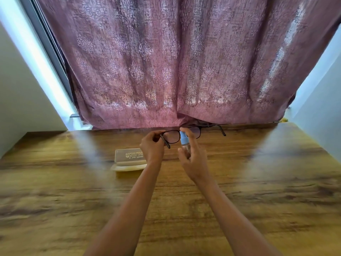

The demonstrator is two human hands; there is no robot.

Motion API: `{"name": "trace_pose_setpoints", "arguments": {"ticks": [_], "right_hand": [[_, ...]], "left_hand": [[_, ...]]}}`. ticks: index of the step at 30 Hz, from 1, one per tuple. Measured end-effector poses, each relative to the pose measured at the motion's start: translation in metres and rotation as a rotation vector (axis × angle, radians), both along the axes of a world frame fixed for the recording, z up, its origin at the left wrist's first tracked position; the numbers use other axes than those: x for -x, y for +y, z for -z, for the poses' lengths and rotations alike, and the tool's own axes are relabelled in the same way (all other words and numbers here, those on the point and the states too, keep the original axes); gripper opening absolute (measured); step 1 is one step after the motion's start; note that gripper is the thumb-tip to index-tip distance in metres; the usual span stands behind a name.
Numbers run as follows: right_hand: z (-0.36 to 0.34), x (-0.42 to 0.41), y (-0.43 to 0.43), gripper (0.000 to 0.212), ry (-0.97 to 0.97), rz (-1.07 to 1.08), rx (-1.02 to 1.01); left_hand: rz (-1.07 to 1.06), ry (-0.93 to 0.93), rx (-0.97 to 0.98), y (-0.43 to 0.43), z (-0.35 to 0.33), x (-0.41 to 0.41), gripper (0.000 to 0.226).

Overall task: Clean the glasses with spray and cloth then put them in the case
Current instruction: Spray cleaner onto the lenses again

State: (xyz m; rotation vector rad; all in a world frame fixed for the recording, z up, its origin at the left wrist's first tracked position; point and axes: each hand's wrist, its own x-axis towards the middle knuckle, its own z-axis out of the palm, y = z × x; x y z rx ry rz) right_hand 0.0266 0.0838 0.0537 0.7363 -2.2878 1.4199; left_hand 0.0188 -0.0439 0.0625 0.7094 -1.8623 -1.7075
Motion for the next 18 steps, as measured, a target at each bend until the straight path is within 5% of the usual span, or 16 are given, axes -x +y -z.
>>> {"name": "trace_pose_setpoints", "arguments": {"ticks": [18], "right_hand": [[-0.010, -0.004, -0.004, 0.058, -0.054, -0.002, -0.106]], "left_hand": [[0.046, 0.010, 0.029, 0.002, -0.007, -0.012, 0.009]]}}
